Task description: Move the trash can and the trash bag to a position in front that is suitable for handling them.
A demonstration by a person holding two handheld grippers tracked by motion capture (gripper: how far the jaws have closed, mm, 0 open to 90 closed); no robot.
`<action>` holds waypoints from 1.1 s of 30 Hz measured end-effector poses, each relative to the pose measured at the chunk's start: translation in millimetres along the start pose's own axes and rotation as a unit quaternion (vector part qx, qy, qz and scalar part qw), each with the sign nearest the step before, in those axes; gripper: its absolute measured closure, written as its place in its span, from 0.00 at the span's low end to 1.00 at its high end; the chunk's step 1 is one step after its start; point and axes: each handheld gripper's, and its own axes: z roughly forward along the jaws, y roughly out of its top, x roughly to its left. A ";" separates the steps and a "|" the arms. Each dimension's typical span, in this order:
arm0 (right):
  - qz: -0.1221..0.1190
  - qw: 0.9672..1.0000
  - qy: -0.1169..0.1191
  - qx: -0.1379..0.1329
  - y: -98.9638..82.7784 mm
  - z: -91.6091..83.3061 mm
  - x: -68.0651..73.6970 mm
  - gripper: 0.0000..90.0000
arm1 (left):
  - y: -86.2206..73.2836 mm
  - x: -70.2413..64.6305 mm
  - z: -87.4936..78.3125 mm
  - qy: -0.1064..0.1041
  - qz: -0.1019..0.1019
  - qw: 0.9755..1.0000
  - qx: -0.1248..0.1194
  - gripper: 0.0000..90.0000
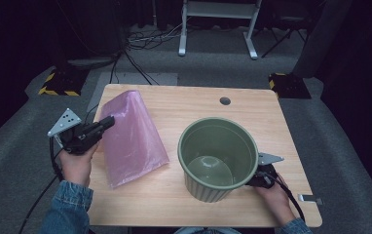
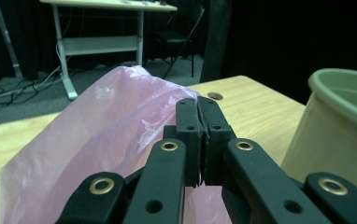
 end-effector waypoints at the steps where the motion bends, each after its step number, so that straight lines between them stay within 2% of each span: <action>1: 0.000 1.000 0.000 0.000 0.4 0.6 0.4 0.48 | 2.8 -1.4 -1.1 -0.001 0.004 1.000 -0.002 0.98; 5: -0.001 1.000 0.002 0.000 2.3 2.8 3.9 0.48 | 12.2 -6.8 -4.5 -0.009 0.009 1.000 -0.010 0.98; 11: -0.001 1.000 0.003 0.001 3.1 3.6 6.5 0.48 | 30.3 -17.6 -8.4 -0.017 0.030 0.999 -0.016 0.98; 21: 0.002 1.000 -0.001 0.000 2.1 2.7 8.2 0.48 | 69.3 -39.7 -18.1 -0.031 0.068 0.997 -0.032 0.98; 29: 0.002 1.000 -0.002 0.001 2.0 2.4 8.5 0.48 | 89.7 -39.4 -18.5 -0.038 0.074 0.996 -0.039 0.98; 33: 0.002 1.000 -0.002 0.001 2.0 2.4 8.5 0.48 | 101.8 -38.6 -20.4 -0.048 0.074 0.995 -0.046 0.98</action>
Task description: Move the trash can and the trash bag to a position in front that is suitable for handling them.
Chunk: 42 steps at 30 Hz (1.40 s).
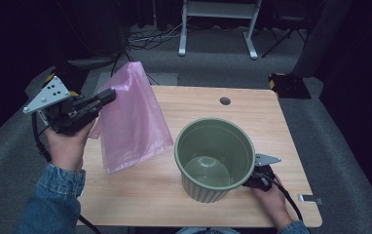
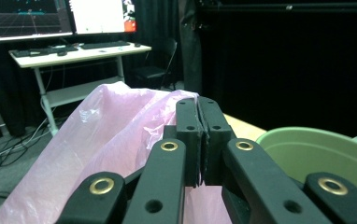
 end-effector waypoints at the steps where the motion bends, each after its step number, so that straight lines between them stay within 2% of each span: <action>1: 0.000 1.000 0.000 0.000 0.0 0.0 0.0 0.48 | 3.7 0.2 0.1 -0.006 0.000 1.000 -0.002 0.98; 3: 0.000 1.000 0.000 0.000 0.0 0.0 0.0 0.48 | 11.7 0.2 0.5 -0.014 0.003 1.000 -0.002 0.98; 11: 0.000 1.000 0.000 0.000 0.0 0.0 0.0 0.48 | 40.8 -1.1 2.8 -0.025 0.019 1.000 0.006 0.98; 14: 0.000 1.000 0.000 0.000 0.0 0.0 0.0 0.48 | 48.6 0.0 4.3 -0.040 0.025 0.999 0.004 0.98; 17: 0.000 1.000 0.000 0.000 0.0 0.0 0.0 0.48 | 55.7 2.8 4.9 -0.057 0.039 0.998 0.000 0.98; 24: 0.000 1.000 0.000 0.000 0.0 0.0 0.0 0.48 | 69.6 19.2 9.5 -0.114 0.025 0.993 0.000 0.98; 34: 0.000 1.000 0.000 0.000 -0.1 0.0 0.0 0.48 | 77.2 26.4 18.5 -0.149 0.025 0.988 -0.008 0.98; 38: 0.001 1.000 0.000 0.000 -0.1 0.0 0.0 0.48 | 80.8 22.9 23.8 -0.157 0.023 0.987 -0.015 0.98; 42: 0.000 1.000 0.000 0.000 -0.1 0.0 0.0 0.48 | 90.1 15.7 28.8 -0.160 0.032 0.986 -0.017 0.98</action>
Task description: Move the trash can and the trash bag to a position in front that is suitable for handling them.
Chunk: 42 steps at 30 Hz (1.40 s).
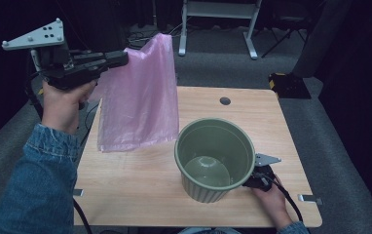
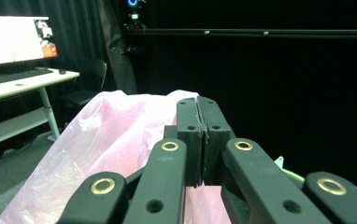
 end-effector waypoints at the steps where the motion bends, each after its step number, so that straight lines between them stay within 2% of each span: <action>1: 0.000 1.000 0.000 0.000 0.0 0.0 0.0 0.48 | 0.0 0.0 0.0 0.000 0.000 1.000 0.000 0.98; 7: 0.000 1.000 0.000 0.000 0.0 0.0 0.0 0.48 | 7.8 -6.2 8.4 -0.008 0.003 1.000 -0.008 0.98; 14: 0.000 1.000 0.000 0.000 0.0 0.0 0.0 0.48 | 1.0 -14.2 31.6 -0.034 0.001 0.999 -0.010 0.98; 24: -0.001 1.000 -0.001 0.000 0.0 0.0 -0.1 0.48 | -6.3 -24.2 69.2 -0.067 0.001 0.998 0.002 0.98; 31: -0.001 1.000 -0.001 -0.001 0.0 0.0 -0.2 0.48 | -11.7 -31.5 101.0 -0.095 -0.005 0.995 0.006 0.98; 35: -0.001 1.000 -0.001 0.000 0.0 0.0 -0.1 0.48 | -12.7 -38.2 118.1 -0.106 0.000 0.994 0.015 0.98; 42: -0.002 1.000 -0.001 -0.001 0.0 0.0 -0.2 0.48 | -16.4 -50.1 140.7 -0.117 0.005 0.993 0.014 0.98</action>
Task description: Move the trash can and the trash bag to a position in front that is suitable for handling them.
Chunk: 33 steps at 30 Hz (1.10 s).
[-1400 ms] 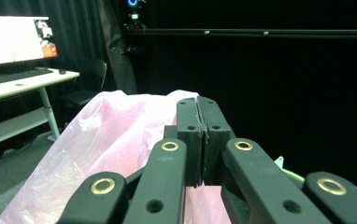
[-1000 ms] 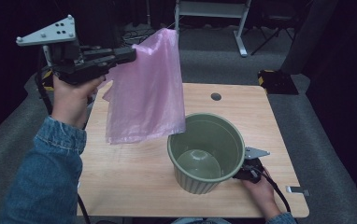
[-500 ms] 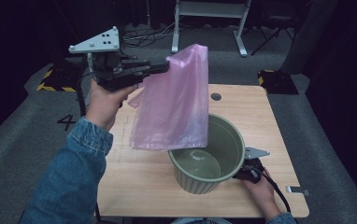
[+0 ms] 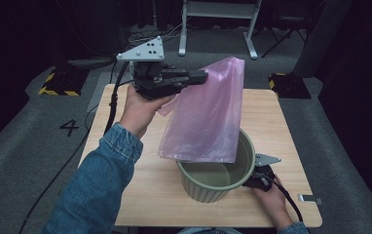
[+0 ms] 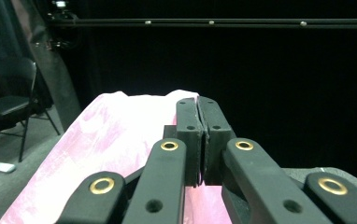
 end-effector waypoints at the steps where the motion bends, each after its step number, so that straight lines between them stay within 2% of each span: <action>1: 0.000 1.000 0.000 0.000 0.0 0.0 0.0 0.48 | -0.8 -0.7 3.3 -0.003 0.001 1.000 -0.001 0.98; 5: 0.000 1.000 0.000 0.000 0.0 0.0 0.0 0.48 | -6.0 -4.6 17.7 -0.007 0.006 1.000 0.000 0.98; 9: 0.000 1.000 0.000 0.000 0.0 0.0 0.0 0.48 | -10.4 -11.4 29.6 0.002 0.026 1.000 0.009 0.98; 11: 0.000 1.000 0.000 0.000 0.0 0.0 0.0 0.48 | -13.2 -12.8 34.2 0.000 0.028 1.000 0.009 0.98; 17: 0.000 1.000 0.000 0.000 0.0 -0.1 0.1 0.48 | -28.2 -16.1 45.9 -0.006 0.032 0.999 0.029 0.98; 25: 0.000 1.000 0.000 0.000 0.0 0.0 0.1 0.48 | -55.1 -20.6 42.9 -0.010 0.027 0.999 0.045 0.98; 28: 0.000 1.000 0.000 0.000 0.0 0.0 0.1 0.48 | -66.6 -22.1 40.8 -0.011 0.022 0.998 0.057 0.98; 31: 0.000 1.000 0.000 0.000 0.0 0.0 -0.1 0.48 | -78.1 -24.3 36.8 -0.015 0.012 0.998 0.056 0.98; 33: 0.000 1.000 0.000 0.000 0.0 0.0 -0.1 0.47 | -85.5 -26.3 35.5 -0.016 0.010 0.998 0.066 0.98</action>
